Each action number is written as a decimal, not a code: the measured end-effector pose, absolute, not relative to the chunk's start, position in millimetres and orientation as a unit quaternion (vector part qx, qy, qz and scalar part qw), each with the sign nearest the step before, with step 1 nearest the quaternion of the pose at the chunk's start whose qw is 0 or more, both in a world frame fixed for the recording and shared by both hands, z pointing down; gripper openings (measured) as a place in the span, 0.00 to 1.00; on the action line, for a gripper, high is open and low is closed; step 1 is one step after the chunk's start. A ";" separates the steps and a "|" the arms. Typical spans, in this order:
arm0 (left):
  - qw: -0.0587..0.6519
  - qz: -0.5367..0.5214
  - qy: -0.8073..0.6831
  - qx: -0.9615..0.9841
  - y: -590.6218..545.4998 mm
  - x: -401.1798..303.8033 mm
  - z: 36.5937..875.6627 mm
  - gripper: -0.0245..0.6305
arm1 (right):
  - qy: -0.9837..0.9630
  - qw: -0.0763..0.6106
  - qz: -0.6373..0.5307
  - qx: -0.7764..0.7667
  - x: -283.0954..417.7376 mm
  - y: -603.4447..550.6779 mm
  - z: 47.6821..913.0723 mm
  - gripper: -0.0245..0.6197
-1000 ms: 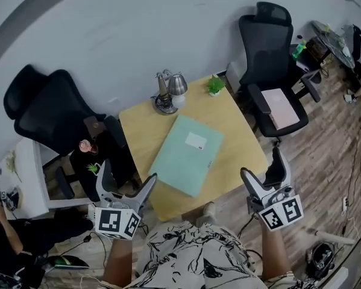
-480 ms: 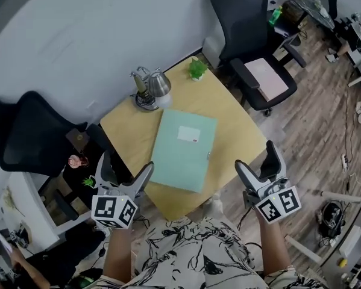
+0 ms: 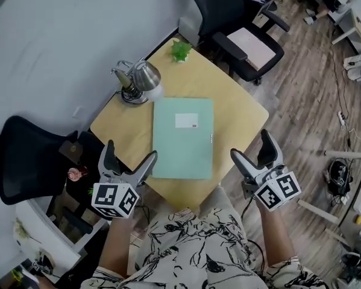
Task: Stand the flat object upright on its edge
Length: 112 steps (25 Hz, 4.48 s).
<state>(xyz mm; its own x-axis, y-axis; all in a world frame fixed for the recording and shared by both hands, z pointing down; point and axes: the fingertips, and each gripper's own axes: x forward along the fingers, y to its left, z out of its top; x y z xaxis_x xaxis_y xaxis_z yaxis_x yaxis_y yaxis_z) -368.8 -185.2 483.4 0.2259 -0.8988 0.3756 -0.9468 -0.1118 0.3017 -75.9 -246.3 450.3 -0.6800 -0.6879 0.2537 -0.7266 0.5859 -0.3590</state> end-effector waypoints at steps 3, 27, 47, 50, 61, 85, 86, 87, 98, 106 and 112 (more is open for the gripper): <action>0.267 0.062 -0.606 0.747 -190.7 -370.2 506.9 0.95 | -0.881 0.062 0.250 0.396 -84.8 -242.6 482.9 0.84; 0.421 0.147 -0.503 0.740 -232.4 -315.4 687.1 0.94 | -0.835 0.180 0.394 0.339 -153.6 -275.9 683.2 0.84; 0.467 0.180 -0.505 0.703 -233.3 -312.3 726.6 0.68 | -0.800 0.216 0.433 0.354 -164.0 -278.4 720.4 0.59; 0.459 0.178 -0.503 0.710 -234.4 -309.3 718.1 0.67 | -0.802 0.209 0.432 0.354 -160.5 -278.7 712.7 0.58; 0.377 0.171 -0.493 0.765 -257.5 -275.2 659.7 0.63 | -0.832 0.170 0.349 0.397 -121.3 -290.4 648.7 0.57; 0.151 0.139 -0.494 0.845 -275.5 -220.9 532.7 0.53 | -0.869 0.132 0.051 0.473 -58.7 -283.6 511.1 0.54; 0.148 0.140 -0.494 0.845 -275.1 -220.4 531.9 0.53 | -0.869 0.133 0.049 0.475 -58.2 -283.1 510.7 0.54; 0.147 0.139 -0.493 0.846 -275.2 -220.1 531.4 0.52 | -0.868 0.133 0.048 0.476 -57.8 -283.1 510.5 0.54; 0.152 0.137 -0.495 0.845 -277.0 -222.0 540.6 0.52 | -0.867 0.131 0.060 0.476 -59.0 -283.4 519.7 0.54; 0.155 0.126 -0.495 0.846 -292.9 -222.6 540.6 0.53 | -0.872 0.121 0.070 0.468 -59.3 -299.5 520.1 0.54; 0.150 0.131 -0.490 0.849 -300.5 -223.0 543.0 0.53 | -0.875 0.112 0.073 0.465 -59.5 -306.8 520.9 0.54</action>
